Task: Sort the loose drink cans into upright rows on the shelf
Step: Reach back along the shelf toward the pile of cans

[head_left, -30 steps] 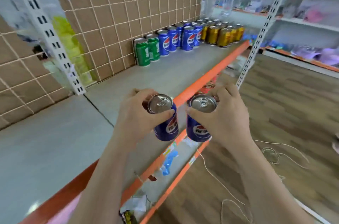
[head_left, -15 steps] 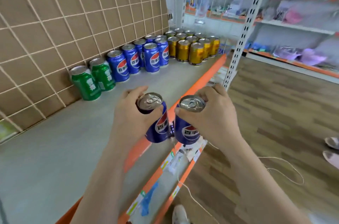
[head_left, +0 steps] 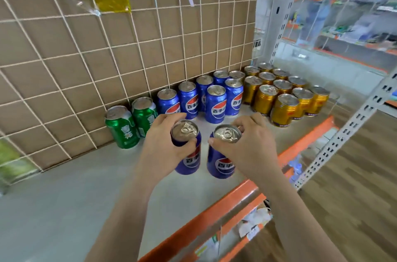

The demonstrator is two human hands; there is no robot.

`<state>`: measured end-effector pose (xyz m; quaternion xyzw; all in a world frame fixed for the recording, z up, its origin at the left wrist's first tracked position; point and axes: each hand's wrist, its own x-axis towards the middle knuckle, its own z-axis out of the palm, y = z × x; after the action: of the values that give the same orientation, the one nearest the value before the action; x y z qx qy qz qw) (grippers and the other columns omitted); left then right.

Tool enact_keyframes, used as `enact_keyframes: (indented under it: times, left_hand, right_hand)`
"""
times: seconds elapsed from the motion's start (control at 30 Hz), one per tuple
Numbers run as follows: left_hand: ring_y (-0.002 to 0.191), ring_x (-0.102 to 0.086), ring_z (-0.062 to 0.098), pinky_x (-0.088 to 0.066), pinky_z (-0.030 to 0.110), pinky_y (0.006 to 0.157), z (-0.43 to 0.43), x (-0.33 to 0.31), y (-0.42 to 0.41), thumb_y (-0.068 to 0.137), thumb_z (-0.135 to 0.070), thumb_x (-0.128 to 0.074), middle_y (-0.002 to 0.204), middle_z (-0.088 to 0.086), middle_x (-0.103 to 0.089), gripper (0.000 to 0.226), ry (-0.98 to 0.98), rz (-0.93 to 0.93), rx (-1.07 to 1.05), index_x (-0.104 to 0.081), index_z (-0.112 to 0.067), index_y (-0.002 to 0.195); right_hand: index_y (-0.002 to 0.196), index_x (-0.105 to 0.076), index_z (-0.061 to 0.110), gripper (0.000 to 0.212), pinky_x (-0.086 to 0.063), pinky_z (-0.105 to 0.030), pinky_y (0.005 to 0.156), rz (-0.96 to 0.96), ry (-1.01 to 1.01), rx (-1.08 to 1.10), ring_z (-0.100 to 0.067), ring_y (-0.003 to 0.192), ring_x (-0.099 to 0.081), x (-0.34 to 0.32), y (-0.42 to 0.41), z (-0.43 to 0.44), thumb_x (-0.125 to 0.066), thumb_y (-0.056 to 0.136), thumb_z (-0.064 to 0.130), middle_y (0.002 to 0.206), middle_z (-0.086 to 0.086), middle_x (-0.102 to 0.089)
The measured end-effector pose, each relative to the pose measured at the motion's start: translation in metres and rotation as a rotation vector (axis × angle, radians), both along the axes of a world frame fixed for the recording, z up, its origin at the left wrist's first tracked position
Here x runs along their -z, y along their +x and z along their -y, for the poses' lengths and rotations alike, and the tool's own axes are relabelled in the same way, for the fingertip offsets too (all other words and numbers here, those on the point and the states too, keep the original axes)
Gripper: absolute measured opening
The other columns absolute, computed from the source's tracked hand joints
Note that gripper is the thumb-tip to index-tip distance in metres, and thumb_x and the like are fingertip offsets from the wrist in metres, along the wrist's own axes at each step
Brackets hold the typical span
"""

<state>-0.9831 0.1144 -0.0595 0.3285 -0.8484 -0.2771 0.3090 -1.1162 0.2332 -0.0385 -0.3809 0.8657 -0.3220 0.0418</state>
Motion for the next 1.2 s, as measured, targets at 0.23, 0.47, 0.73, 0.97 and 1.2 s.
enact_keyframes:
  times: [0.23, 0.47, 0.73, 0.97, 1.2]
  left_hand:
    - [0.092, -0.041, -0.006, -0.029, -0.007, 0.077, 0.027, 0.005, -0.022, 0.068, -0.013, -0.078, 0.109, -0.011, -0.049, 0.059, 0.013, 0.035, -0.113, -0.056, -0.020, 0.123]
    - [0.095, -0.047, 0.002, -0.034, 0.000, 0.073, 0.047, 0.008, -0.057, 0.069, -0.018, -0.079, 0.110, -0.012, -0.049, 0.055, 0.028, 0.062, -0.310, -0.056, -0.022, 0.120]
    - [0.109, -0.048, 0.016, -0.044, 0.026, 0.086, 0.067, 0.020, -0.072, 0.069, -0.020, -0.079, 0.111, -0.009, -0.052, 0.054, -0.008, 0.135, -0.389, -0.056, -0.021, 0.117]
    - [0.123, -0.041, 0.018, -0.041, 0.029, 0.098, 0.064, 0.022, -0.063, 0.078, -0.018, -0.071, 0.129, -0.005, -0.048, 0.060, 0.038, 0.202, -0.333, -0.046, -0.024, 0.132]
    - [0.122, -0.044, 0.018, -0.038, 0.023, 0.093, 0.055, 0.029, -0.073, 0.072, -0.038, -0.077, 0.138, -0.002, -0.038, 0.084, 0.158, 0.236, -0.479, -0.032, -0.022, 0.142]
  right_hand:
    - [0.119, -0.053, 0.024, 0.068, -0.038, -0.033, 0.094, -0.148, 0.112, -0.221, -0.016, 0.116, -0.039, 0.007, -0.044, 0.062, -0.063, 0.068, 0.069, 0.117, 0.007, -0.043]
    - [0.115, -0.057, 0.021, 0.073, -0.027, -0.041, 0.100, -0.342, 0.209, -0.388, -0.026, 0.122, -0.031, 0.010, -0.085, 0.114, -0.056, 0.067, 0.076, 0.128, 0.000, -0.047]
    - [0.106, -0.066, 0.014, 0.073, -0.016, -0.049, 0.112, -0.422, 0.133, -0.513, -0.032, 0.124, -0.031, 0.015, -0.109, 0.146, -0.059, 0.065, 0.074, 0.124, -0.007, -0.052]
    - [0.115, -0.061, 0.015, 0.080, -0.001, -0.052, 0.115, -0.460, 0.209, -0.570, -0.033, 0.131, -0.033, 0.019, -0.107, 0.158, -0.055, 0.066, 0.077, 0.130, -0.010, -0.050]
    - [0.131, -0.047, 0.028, 0.067, 0.009, -0.054, 0.113, -0.386, 0.232, -0.773, -0.023, 0.131, -0.034, 0.012, -0.112, 0.152, -0.067, 0.073, 0.056, 0.128, 0.005, -0.053]
